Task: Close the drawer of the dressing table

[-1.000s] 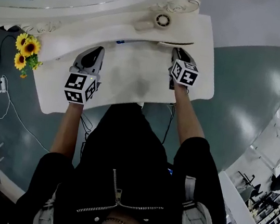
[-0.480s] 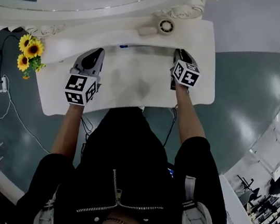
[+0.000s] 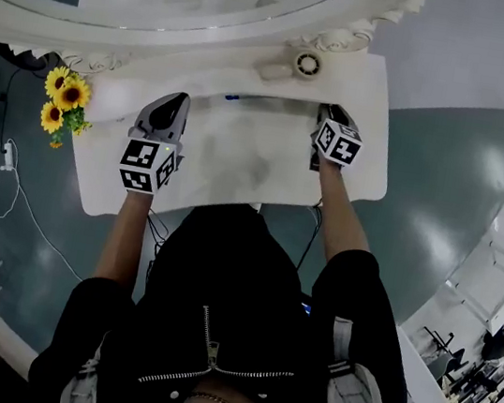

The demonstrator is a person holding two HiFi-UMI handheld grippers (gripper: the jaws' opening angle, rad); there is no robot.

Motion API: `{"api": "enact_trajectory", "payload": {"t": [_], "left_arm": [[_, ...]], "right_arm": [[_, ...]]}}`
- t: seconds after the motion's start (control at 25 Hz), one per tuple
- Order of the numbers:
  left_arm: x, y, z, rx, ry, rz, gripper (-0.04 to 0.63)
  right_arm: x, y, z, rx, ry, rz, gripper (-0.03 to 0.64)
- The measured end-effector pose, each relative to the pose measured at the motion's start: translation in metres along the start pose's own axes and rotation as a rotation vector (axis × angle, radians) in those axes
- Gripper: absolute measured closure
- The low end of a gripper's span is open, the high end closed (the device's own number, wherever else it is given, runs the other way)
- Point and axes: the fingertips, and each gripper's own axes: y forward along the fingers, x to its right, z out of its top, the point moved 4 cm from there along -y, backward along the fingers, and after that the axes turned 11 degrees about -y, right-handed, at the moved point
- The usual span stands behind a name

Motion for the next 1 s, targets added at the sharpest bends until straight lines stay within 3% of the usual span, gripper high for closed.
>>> {"api": "enact_trajectory", "payload": {"t": [0.36,0.52,0.8,1.0], "left_arm": [[-0.010,-0.004,0.006,0.021,0.024,-0.033,0.574],[-0.011,-0.007,0.008,0.025,0.034,-0.054,0.574],[-0.008,-0.012,0.014,0.057,0.068,-0.074,0.574],[-0.007,-0.019,0.016,0.089,0.063,-0.060,0.574]], "right_arm": [[0.000,-0.004,-0.007,-0.011,-0.018,-0.048,0.488],[-0.007,-0.028,-0.011,-0.029,-0.083,-0.079,0.492],[-0.044,-0.073,0.025,0.065,-0.296,-0.019,0.560],[-0.080,-0.091,0.061,0.169,-0.348,0.050,0.601]]}}
